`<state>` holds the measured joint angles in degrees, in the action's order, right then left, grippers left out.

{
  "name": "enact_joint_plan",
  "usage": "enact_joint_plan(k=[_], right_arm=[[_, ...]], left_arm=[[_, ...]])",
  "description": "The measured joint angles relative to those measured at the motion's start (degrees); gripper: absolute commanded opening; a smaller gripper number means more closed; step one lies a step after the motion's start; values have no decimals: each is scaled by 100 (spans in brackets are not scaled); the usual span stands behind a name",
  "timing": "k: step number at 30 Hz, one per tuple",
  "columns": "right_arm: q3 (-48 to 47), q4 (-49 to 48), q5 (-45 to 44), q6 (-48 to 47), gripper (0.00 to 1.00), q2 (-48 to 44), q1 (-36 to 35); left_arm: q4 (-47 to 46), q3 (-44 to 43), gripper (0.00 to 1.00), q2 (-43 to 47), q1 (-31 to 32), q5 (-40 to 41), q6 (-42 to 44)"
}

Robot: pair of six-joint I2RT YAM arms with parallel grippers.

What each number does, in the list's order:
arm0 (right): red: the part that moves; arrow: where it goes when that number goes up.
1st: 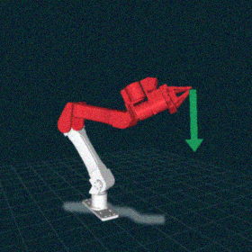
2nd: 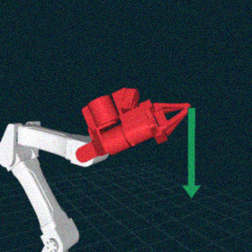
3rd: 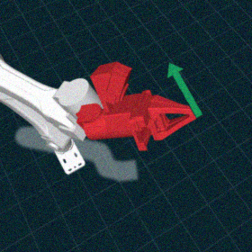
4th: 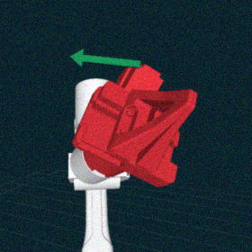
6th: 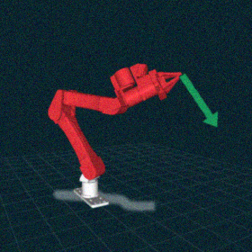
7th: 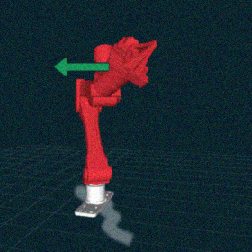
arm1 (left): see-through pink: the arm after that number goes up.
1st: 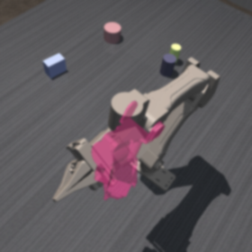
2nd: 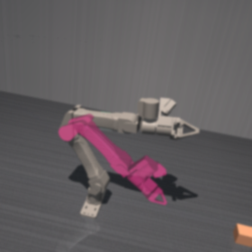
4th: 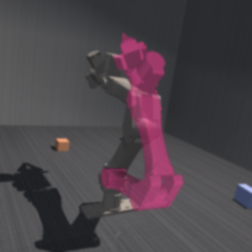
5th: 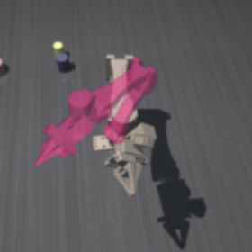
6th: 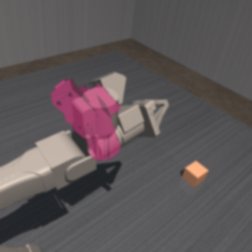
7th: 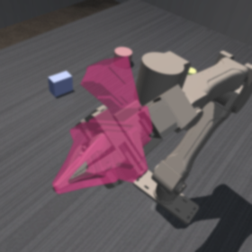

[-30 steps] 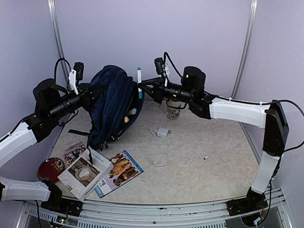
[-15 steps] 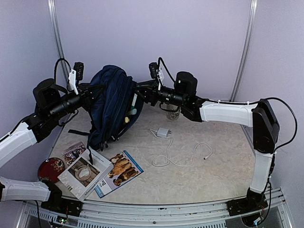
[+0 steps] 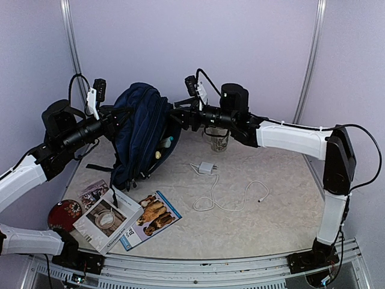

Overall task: Pack the student bag
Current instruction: Place the pen in the upper front pocket of the bag.

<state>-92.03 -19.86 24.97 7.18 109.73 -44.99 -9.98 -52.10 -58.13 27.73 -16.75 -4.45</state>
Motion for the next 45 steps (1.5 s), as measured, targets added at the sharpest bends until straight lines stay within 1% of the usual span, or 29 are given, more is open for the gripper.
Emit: enact_joint_plan(k=[8, 13, 18, 24, 28, 32, 35, 38, 45], right_arm=[[-247, 1447, -192, -496, 64, -846, 0], [-251, 2026, -487, -671, 63, -1235, 85], [-192, 2459, -625, -717, 63, -1322, 254], [72, 2914, -817, -785, 64, -1499, 472], [402, 3034, -890, -807, 64, -1875, 595], [704, 3082, -960, -866, 65, -2352, 688], [831, 3082, -964, -935, 65, -2586, 710], [960, 3086, -929, -1038, 66, -2758, 715], [1156, 3128, -804, -1263, 66, -2903, 715]], left_arm=[[0, 0, 0, 0, 0, 7, 0], [-2, 0, 0, 0, 0, 2, 0], [37, -7, 0, 7, -2, -131, 4], [726, -389, 0, 50, 52, -378, 166], [1340, -793, 0, 81, 409, -319, 442], [1956, -1292, 0, 72, 1121, -203, 785], [2153, -1576, 0, 66, 1502, -188, 920], [2225, -1762, 0, 63, 1639, -181, 988], [2216, -1781, 0, 46, 1698, 9, 1036]])
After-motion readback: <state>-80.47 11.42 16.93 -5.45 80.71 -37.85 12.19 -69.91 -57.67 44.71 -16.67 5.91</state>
